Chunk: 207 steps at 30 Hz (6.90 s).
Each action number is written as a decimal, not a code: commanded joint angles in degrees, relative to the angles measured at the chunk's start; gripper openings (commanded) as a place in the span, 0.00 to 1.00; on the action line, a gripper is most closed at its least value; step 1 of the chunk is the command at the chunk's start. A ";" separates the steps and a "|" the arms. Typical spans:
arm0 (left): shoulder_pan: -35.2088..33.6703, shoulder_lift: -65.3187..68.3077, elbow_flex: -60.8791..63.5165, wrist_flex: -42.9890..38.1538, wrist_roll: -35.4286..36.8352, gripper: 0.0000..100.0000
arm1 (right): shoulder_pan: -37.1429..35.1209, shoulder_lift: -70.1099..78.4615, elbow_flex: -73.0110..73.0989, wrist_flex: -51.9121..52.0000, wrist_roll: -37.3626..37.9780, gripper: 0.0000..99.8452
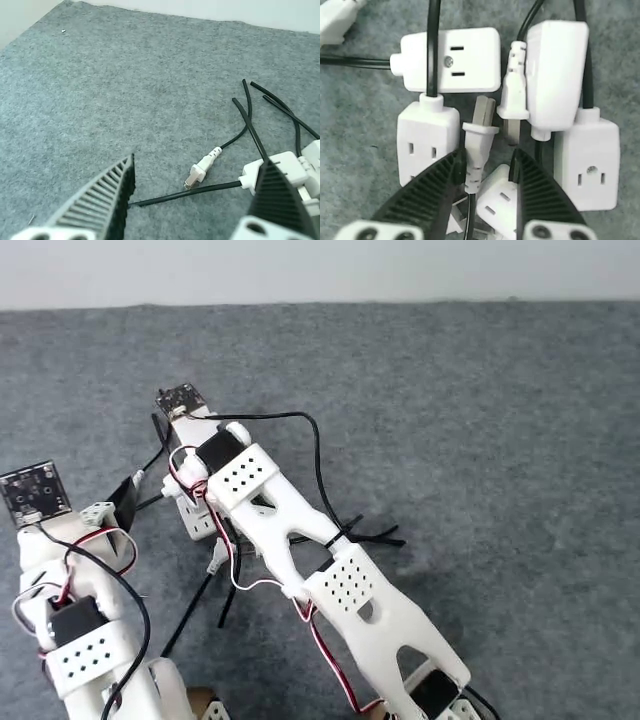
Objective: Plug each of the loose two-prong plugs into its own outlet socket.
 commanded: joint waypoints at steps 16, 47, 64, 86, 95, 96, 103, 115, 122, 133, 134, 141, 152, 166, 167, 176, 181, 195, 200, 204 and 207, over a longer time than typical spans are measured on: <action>-0.09 -0.70 -0.57 -1.58 -0.62 0.36 | -1.19 -0.40 -2.64 -0.75 0.79 0.15; 0.35 -0.70 -0.48 -3.25 -1.76 0.36 | 1.71 -0.92 -10.99 3.47 1.41 0.01; 16.88 -0.70 -24.04 7.12 5.71 0.36 | 3.38 -27.47 -14.24 11.91 15.47 0.01; 32.70 -20.31 -32.75 24.62 5.36 0.36 | 1.98 -70.02 38.51 9.19 17.41 0.01; 33.14 -22.15 -26.95 24.26 5.01 0.36 | -1.71 -70.55 38.42 9.45 17.76 0.01; 33.14 -22.15 -25.98 23.65 5.01 0.36 | -2.24 -70.73 38.42 9.45 18.20 0.01; 33.05 -22.33 -19.21 20.40 3.34 0.36 | -2.68 -75.03 38.42 9.63 19.25 0.01; 33.05 -22.33 -20.09 20.57 3.43 0.36 | -2.68 -76.70 38.68 10.86 19.34 0.01; 33.05 -22.33 -15.60 18.64 2.99 0.36 | -2.77 -76.79 38.77 10.95 19.34 0.01; 32.97 -22.42 -9.98 16.70 2.99 0.36 | -2.77 -76.79 38.59 11.47 19.34 0.01; 32.97 -22.42 -9.36 16.62 2.99 0.36 | -2.77 -76.79 38.59 11.47 19.34 0.01; 32.97 -22.42 -8.22 16.35 2.99 0.36 | -2.77 -76.62 38.77 11.47 19.34 0.01; 29.36 -22.42 -8.04 16.35 2.99 0.36 | 0.40 -76.09 42.29 11.30 19.34 0.01; 17.41 -22.33 -2.33 17.23 2.99 0.36 | 6.55 -76.09 84.84 5.67 22.68 0.02; 17.41 -22.33 -2.33 17.41 2.99 0.36 | 6.11 -76.09 86.86 5.93 23.56 0.04; 17.41 -22.33 -1.36 17.05 2.02 0.36 | 5.49 -76.26 97.67 7.78 29.36 0.15; 17.49 -22.33 -1.27 17.05 0.62 0.36 | 1.54 -76.09 100.48 8.04 31.03 0.15; 17.32 -22.33 -0.04 14.86 -1.32 0.36 | -6.90 -73.10 101.89 2.42 39.12 0.15; 14.15 -22.33 0.66 12.22 -3.34 0.36 | -6.73 -65.80 101.80 -2.86 40.70 0.15; 13.45 -22.33 0.66 11.96 -3.34 0.36 | -6.81 -61.14 98.46 -5.58 41.67 0.15; 13.63 -22.33 0.75 11.96 -3.43 0.36 | -6.81 -58.59 94.86 -5.49 41.67 0.15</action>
